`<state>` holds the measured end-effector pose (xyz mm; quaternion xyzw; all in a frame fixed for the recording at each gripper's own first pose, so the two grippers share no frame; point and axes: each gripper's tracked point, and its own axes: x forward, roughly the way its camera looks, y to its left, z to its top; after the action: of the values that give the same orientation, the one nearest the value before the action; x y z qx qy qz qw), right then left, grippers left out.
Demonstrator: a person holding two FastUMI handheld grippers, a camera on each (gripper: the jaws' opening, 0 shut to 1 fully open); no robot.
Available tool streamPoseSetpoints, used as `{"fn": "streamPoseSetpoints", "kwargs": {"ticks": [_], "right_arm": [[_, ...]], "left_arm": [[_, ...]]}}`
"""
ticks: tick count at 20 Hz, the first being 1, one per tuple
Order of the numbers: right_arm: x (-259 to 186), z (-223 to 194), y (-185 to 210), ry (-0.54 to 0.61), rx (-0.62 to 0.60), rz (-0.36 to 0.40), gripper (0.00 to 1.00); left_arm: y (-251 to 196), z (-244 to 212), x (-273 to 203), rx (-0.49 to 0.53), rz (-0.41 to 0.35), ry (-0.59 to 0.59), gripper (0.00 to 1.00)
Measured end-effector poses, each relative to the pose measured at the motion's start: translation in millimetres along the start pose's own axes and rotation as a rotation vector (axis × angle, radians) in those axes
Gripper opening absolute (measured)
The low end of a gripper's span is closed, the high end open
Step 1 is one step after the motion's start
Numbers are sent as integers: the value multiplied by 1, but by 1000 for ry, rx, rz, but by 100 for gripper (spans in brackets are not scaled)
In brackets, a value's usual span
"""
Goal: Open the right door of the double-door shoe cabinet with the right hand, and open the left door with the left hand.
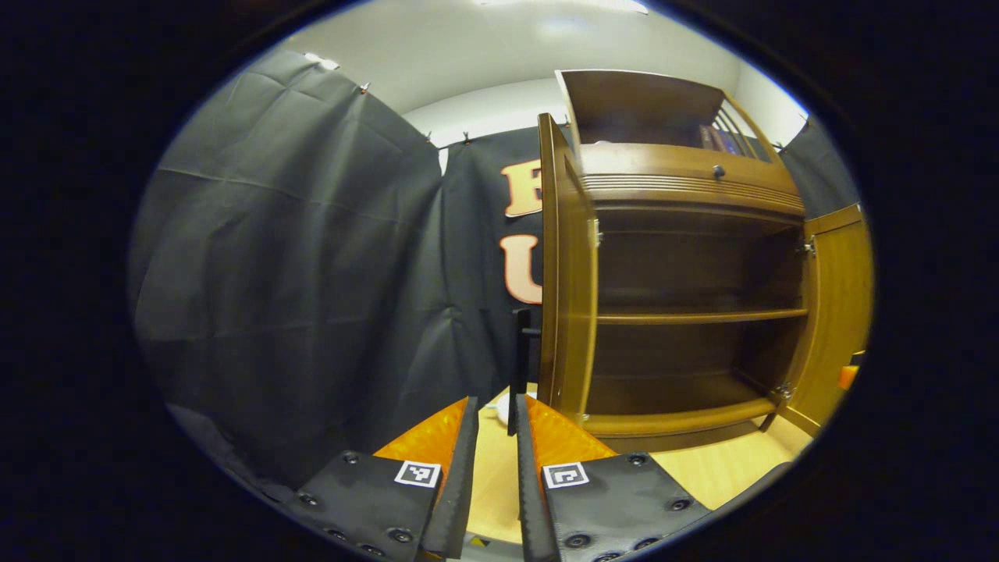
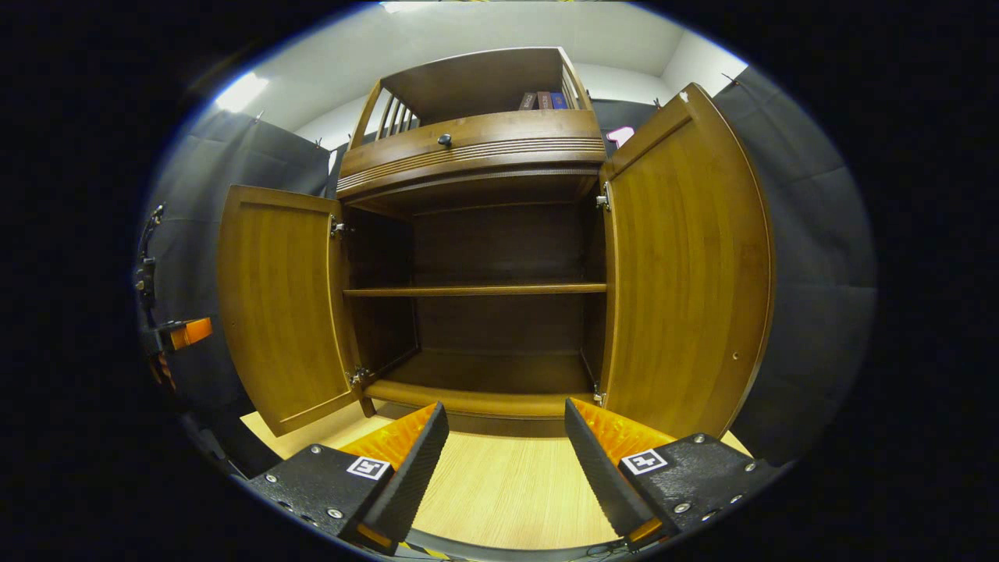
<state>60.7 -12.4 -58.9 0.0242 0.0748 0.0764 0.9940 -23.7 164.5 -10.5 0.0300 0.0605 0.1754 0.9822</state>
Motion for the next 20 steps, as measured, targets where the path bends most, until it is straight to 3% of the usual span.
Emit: {"fn": "streamPoseSetpoints", "kwargs": {"ticks": [1,3,4,5,7,8,9,10,11,14,16,17,20], "right_arm": [[-2,-1,-3,0,0,-6,98],[-5,2,-5,-6,2,-13,98],[-7,2,-7,-9,0,-19,97],[-9,4,-8,-12,-3,-25,96],[-14,7,-12,-21,-4,-37,94],[-16,9,-14,-27,-3,-43,93],[-18,11,-15,-32,-1,-50,92],[-20,12,-17,-35,2,-56,98],[-21,15,-19,-40,5,-64,98],[-25,21,-22,-56,11,-79,98],[-28,22,-25,-61,8,-86,98],[-29,22,-26,-62,6,-90,98],[-35,22,-27,-66,5,-98,98]], "left_arm": [[-17,3,1,-3,-36,-6,26],[-47,9,3,-18,-98,-15,26],[-60,11,4,-24,-128,-19,34],[-71,13,5,-33,-152,-23,31],[-96,14,6,-53,-199,-23,41],[-108,14,8,-62,-224,-23,41],[-116,13,7,-66,-243,-21,34],[-124,11,8,-67,-258,-17,27],[-134,9,8,-69,-277,-10,27],[-160,3,5,-76,-336,0,48],[-176,-2,1,-81,-377,8,54],[-183,-6,0,-81,-391,14,67],[-201,-14,-7,-87,-427,26,72]]}}
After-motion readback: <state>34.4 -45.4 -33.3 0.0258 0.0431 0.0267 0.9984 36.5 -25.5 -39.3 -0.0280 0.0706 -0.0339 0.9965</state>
